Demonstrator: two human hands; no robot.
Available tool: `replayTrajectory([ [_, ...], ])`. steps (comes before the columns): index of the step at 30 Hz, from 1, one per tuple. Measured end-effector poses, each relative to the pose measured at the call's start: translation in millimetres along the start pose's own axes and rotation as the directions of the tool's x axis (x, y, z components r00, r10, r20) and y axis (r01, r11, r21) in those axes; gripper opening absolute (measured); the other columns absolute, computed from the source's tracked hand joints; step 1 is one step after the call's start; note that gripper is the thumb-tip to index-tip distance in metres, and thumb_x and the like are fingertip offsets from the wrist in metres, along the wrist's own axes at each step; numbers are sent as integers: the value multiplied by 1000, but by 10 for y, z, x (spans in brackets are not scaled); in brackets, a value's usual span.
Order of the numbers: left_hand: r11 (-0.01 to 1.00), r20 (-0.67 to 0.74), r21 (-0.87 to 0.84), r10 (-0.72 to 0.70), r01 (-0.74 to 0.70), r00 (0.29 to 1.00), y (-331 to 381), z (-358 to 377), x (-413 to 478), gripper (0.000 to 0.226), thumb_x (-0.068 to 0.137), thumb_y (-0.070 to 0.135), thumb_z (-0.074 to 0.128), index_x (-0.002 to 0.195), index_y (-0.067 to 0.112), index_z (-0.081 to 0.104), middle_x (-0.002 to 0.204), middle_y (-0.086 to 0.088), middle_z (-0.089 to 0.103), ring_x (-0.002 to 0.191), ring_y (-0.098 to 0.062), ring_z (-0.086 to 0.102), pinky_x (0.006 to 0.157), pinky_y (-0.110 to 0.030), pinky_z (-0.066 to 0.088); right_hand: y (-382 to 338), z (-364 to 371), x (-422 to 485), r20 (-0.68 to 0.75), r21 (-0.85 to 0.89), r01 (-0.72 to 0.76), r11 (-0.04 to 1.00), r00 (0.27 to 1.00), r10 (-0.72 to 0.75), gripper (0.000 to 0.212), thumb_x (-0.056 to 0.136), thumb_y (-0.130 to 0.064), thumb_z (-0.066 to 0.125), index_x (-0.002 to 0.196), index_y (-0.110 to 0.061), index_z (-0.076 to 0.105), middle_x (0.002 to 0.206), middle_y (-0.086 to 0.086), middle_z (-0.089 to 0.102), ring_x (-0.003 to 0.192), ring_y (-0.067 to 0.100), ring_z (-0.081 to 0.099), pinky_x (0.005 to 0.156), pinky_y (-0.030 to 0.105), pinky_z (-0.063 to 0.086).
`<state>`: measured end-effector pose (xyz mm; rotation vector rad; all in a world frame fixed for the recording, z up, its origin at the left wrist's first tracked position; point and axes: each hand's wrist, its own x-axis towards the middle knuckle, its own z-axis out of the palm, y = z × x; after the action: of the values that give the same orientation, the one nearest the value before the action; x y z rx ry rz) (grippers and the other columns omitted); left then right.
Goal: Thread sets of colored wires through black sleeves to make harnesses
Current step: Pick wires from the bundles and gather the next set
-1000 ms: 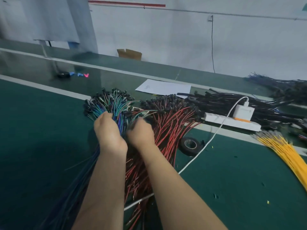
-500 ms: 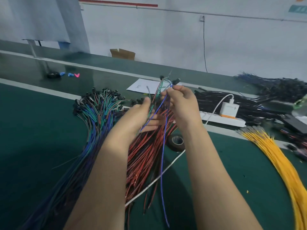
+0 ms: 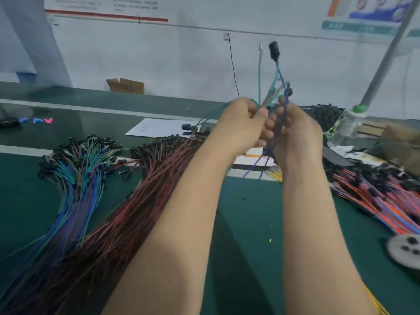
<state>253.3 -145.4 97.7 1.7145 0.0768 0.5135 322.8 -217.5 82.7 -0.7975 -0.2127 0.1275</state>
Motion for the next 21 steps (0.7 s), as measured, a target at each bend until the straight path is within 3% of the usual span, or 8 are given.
replayTrajectory([
  [3, 1000, 203, 6, -14, 13, 979, 3, 363, -96, 18, 99, 9, 44, 82, 9, 41, 70, -8, 58, 39, -3, 54, 41, -18, 48, -220, -251, -29, -106, -144, 54, 988, 992, -69, 19, 98, -15, 48, 90, -9, 64, 59, 2, 59, 38, 10, 49, 37, 14, 33],
  [7, 968, 326, 250, -118, 35, 938, -218, 674, -184, 14, 97, 11, 45, 84, 12, 40, 62, -5, 59, 46, -15, 63, 44, -25, 51, -321, -614, -56, -63, -266, -71, 961, 996, 56, 41, 99, -47, 40, 98, -11, 60, 76, 6, 73, 59, 18, 68, 56, 26, 56],
  [10, 812, 375, 573, -143, -108, 916, -462, 730, -259, 20, 93, 24, 54, 74, 16, 53, 67, 2, 63, 70, -23, 67, 58, -25, 47, -183, -914, -139, -42, -372, -133, 919, 991, 126, 21, 100, -22, 48, 94, -4, 56, 67, 7, 69, 53, 16, 64, 50, 24, 54],
  [12, 747, 239, 663, -148, -50, 960, -624, 629, -279, 30, 91, 37, 55, 74, 14, 63, 70, 8, 63, 80, -24, 65, 69, -28, 50, -49, -1068, -174, -53, -349, -173, 921, 985, 165, 11, 99, -2, 44, 93, -6, 51, 69, 10, 62, 51, 15, 60, 47, 23, 52],
  [15, 552, -105, 817, -146, 169, 984, -861, 278, -228, 44, 94, 48, 43, 105, 11, 64, 111, -10, 65, 106, -33, 58, 90, -40, 48, 36, -1208, -194, -71, -246, -218, 945, 976, 206, 18, 98, 2, 42, 88, -9, 51, 71, 8, 58, 46, 11, 58, 44, 20, 50],
  [17, 347, -107, 909, -341, 230, 934, -1014, 45, -225, 58, 96, 53, 34, 116, 4, 58, 124, -18, 58, 116, -37, 52, 97, -42, 43, 42, -1273, -197, -83, -184, -212, 960, 976, 199, 19, 99, 2, 42, 87, -9, 52, 70, 7, 59, 46, 10, 57, 45, 20, 50],
  [18, 318, -72, 918, -454, 237, 888, -1069, -32, -242, 64, 96, 56, 31, 117, 1, 57, 122, -18, 60, 114, -35, 54, 96, -38, 44, 42, -1286, -197, -87, -153, -196, 969, 979, 184, 19, 99, 1, 42, 86, -9, 53, 69, 7, 60, 47, 10, 57, 45, 20, 50],
  [21, 507, 134, 817, -629, 274, 766, -1093, -68, -302, 61, 99, 52, 27, 105, 1, 60, 76, -4, 68, 70, -16, 64, 62, -21, 46, 52, -1241, -189, -98, -87, -124, 989, 989, 115, 22, 99, 2, 41, 85, -10, 52, 68, 6, 56, 50, 11, 53, 46, 19, 48],
])
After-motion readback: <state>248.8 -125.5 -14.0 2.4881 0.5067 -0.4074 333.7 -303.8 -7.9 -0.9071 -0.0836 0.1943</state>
